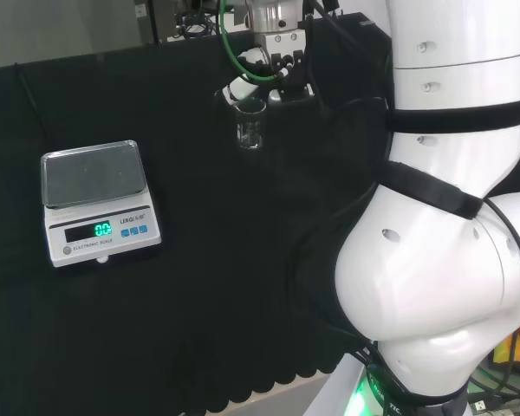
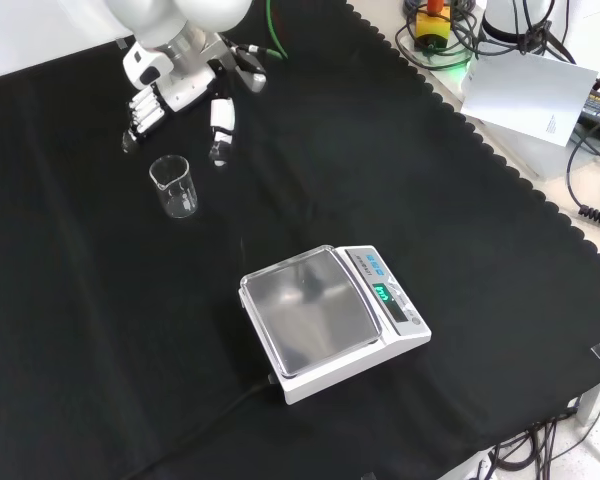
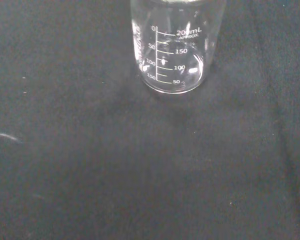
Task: Pick up the beaker.
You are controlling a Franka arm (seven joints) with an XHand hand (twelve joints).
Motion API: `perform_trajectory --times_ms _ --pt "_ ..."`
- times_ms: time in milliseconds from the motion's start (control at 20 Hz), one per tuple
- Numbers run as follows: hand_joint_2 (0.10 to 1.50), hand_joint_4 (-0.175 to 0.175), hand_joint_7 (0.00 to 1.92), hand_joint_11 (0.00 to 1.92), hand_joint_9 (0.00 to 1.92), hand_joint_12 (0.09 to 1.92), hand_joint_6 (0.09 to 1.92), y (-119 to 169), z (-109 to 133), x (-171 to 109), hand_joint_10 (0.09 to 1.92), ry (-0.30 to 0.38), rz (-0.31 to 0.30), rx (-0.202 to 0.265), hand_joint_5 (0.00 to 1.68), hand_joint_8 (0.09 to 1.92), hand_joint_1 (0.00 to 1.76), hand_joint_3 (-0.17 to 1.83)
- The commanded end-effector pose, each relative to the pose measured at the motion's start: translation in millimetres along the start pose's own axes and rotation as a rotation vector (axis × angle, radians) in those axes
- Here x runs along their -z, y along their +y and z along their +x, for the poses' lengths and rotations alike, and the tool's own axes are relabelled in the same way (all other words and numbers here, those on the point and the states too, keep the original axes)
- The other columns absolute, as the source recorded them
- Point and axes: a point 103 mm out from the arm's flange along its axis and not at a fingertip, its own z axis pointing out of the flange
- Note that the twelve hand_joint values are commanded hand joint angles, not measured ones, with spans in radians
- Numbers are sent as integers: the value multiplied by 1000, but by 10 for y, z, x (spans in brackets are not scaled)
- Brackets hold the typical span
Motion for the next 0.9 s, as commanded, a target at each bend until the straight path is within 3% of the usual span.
perform_trajectory --times_ms 50,500,900 --pt "710 16 0 0 85 1308 87 276 -113 -79 825 0 15 -22 0 455 348 145" --pt "712 16 0 0 84 1304 87 522 -270 -261 826 11 56 -38 0 453 347 142" --pt "714 17 0 0 84 1301 87 525 -190 -435 826 12 93 -33 0 451 347 139"
